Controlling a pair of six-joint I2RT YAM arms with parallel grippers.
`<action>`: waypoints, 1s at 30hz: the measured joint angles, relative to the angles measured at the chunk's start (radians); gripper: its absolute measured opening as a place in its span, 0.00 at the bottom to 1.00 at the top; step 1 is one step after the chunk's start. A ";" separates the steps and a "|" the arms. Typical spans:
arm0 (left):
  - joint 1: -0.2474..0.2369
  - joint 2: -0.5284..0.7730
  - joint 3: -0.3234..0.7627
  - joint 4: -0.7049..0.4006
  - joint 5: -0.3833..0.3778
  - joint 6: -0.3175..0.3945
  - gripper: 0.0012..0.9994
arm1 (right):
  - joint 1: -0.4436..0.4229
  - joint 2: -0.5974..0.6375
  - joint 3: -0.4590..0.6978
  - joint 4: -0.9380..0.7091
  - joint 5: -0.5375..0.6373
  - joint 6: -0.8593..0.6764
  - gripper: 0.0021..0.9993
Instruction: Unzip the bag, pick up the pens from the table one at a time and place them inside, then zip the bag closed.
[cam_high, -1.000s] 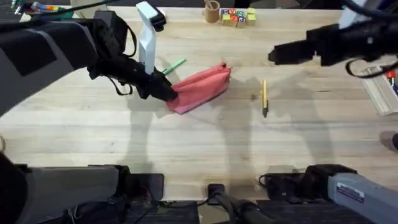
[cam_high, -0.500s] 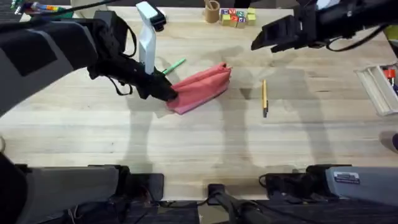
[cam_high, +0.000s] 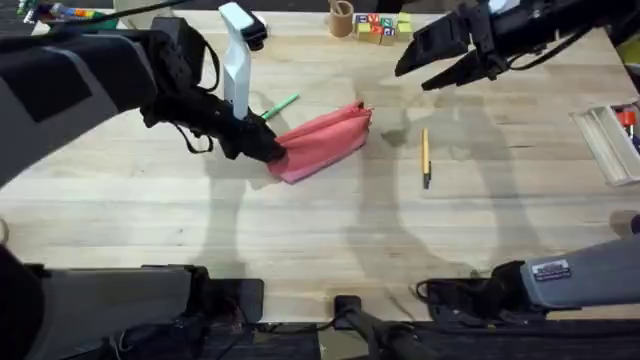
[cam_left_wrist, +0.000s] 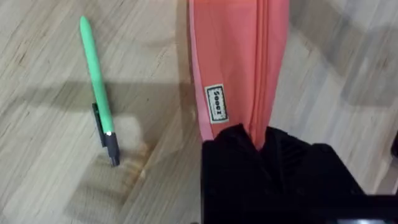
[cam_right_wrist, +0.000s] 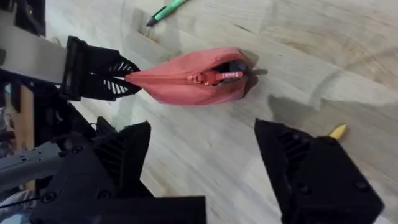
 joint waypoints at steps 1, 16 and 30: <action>0.000 0.000 0.000 0.000 0.000 0.000 0.04 | 0.000 0.002 0.000 0.000 0.000 0.000 1.00; 0.000 0.000 0.000 0.000 0.000 0.000 0.04 | 0.000 0.002 0.000 -0.011 -0.004 0.000 1.00; 0.000 0.000 0.000 0.000 0.000 0.000 0.04 | 0.000 0.003 0.000 0.036 -0.004 0.000 1.00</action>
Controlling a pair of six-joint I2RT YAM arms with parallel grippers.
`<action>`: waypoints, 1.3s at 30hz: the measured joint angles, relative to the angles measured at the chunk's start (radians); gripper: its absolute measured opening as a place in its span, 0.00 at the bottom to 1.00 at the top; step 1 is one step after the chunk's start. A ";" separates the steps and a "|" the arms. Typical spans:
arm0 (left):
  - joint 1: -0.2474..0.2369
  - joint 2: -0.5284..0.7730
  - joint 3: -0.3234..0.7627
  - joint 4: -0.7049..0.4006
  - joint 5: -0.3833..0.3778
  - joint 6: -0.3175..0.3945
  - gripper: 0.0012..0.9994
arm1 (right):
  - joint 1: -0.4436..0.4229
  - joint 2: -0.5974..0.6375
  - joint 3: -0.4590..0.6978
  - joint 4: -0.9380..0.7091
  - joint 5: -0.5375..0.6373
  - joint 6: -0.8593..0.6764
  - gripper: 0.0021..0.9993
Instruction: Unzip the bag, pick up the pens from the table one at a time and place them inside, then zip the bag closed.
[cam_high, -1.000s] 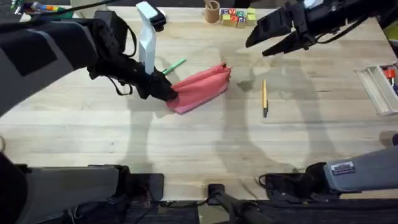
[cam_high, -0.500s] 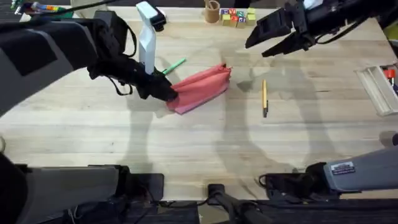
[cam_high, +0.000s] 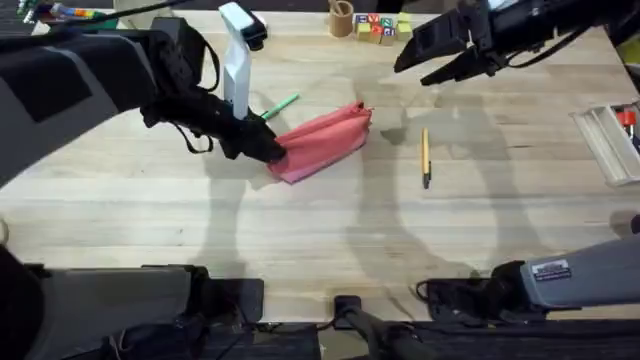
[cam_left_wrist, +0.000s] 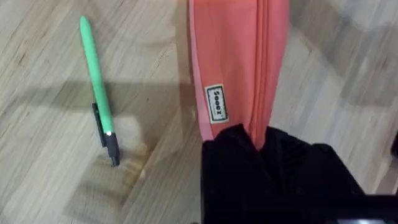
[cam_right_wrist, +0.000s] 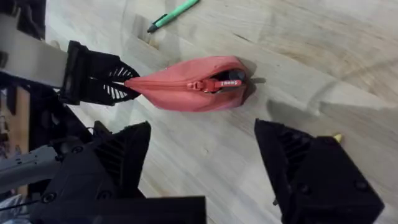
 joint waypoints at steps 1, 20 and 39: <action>0.000 0.000 0.000 0.000 0.000 0.000 0.04 | 0.000 0.002 0.000 0.000 0.000 0.000 1.00; 0.000 0.000 0.000 0.000 0.000 0.000 0.04 | 0.117 0.144 0.004 0.062 0.000 0.000 1.00; 0.000 0.000 0.000 0.000 0.000 0.000 0.04 | 0.189 0.265 0.004 0.110 0.000 0.000 1.00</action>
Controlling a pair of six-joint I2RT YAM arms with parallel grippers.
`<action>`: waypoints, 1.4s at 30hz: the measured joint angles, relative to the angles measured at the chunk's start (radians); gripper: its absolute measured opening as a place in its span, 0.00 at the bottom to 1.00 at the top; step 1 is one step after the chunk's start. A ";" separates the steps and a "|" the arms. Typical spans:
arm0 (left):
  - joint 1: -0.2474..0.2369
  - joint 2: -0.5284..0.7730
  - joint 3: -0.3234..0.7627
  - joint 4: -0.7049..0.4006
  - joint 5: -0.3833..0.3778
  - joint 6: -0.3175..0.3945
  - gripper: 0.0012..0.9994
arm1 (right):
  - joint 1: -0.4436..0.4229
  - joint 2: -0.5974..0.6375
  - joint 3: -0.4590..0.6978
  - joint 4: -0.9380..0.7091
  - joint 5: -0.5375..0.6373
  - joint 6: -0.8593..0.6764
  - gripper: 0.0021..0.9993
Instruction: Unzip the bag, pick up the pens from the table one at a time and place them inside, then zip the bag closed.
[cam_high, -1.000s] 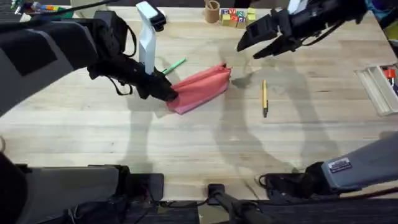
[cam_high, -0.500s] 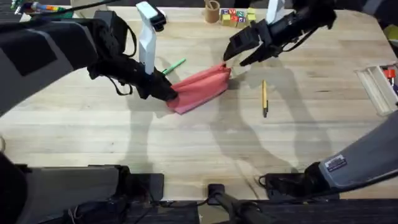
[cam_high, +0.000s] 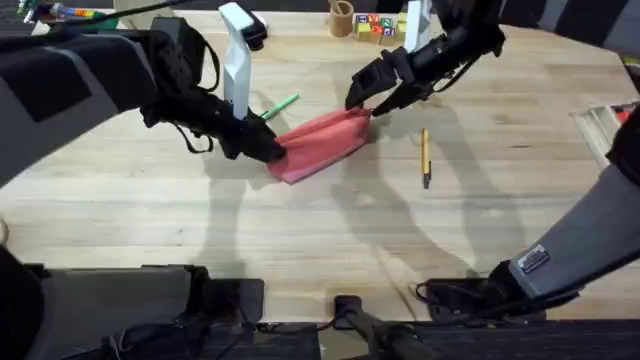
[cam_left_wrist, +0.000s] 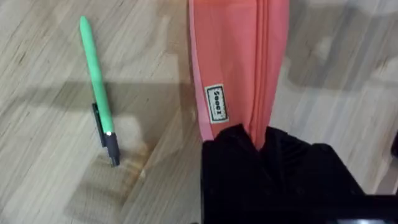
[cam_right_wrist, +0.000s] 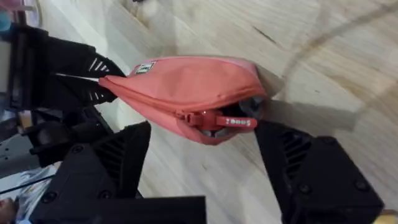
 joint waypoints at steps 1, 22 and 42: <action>0.000 0.000 0.000 0.000 0.000 0.000 0.04 | 0.003 0.000 0.000 0.004 0.000 0.000 1.00; 0.000 0.000 0.000 0.000 0.000 0.000 0.04 | 0.031 0.002 0.000 0.029 0.000 0.029 0.69; 0.000 0.000 0.000 0.000 0.000 0.000 0.04 | 0.031 0.003 0.000 0.031 0.000 0.045 0.42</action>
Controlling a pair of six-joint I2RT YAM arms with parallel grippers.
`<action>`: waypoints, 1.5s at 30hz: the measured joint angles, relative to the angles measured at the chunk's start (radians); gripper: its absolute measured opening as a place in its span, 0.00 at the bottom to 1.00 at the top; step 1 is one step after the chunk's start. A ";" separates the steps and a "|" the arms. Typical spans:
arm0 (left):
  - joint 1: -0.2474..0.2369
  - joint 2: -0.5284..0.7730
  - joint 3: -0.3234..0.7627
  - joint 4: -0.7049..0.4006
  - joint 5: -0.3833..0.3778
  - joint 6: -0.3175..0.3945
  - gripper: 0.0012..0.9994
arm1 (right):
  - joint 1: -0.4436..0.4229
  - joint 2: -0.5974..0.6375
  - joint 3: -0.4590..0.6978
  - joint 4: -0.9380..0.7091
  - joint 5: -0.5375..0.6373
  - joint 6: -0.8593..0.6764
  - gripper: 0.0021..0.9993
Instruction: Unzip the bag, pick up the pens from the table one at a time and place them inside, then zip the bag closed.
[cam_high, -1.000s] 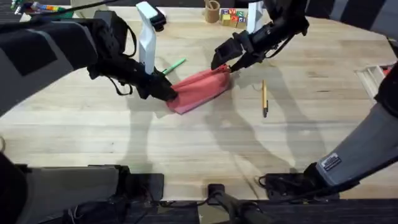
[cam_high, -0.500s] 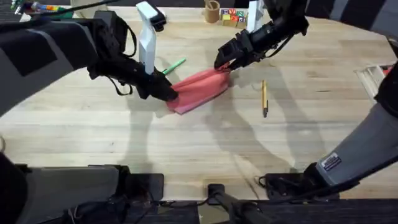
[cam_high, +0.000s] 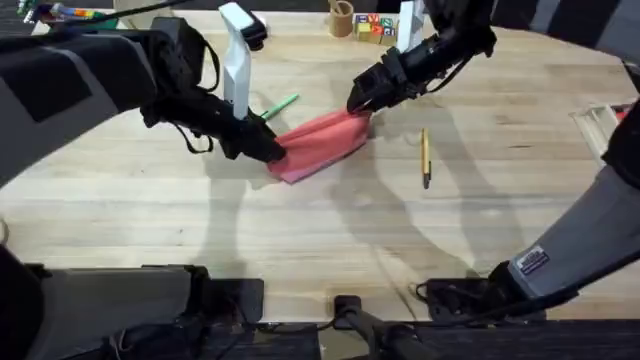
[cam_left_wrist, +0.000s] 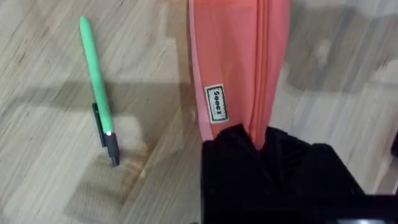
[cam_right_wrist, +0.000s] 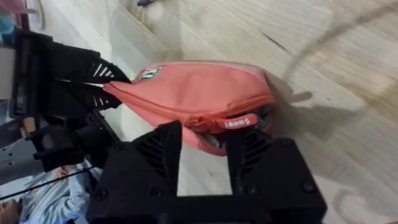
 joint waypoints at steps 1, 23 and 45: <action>0.000 0.000 0.000 0.000 0.000 0.000 0.04 | 0.000 0.001 0.000 0.000 0.000 0.000 0.39; 0.000 0.000 0.000 0.002 0.001 0.000 0.04 | 0.000 0.056 0.003 0.006 -0.039 0.060 0.03; 0.000 0.000 0.000 0.001 0.000 0.000 0.04 | 0.050 -0.007 0.041 -0.009 -0.034 0.047 0.03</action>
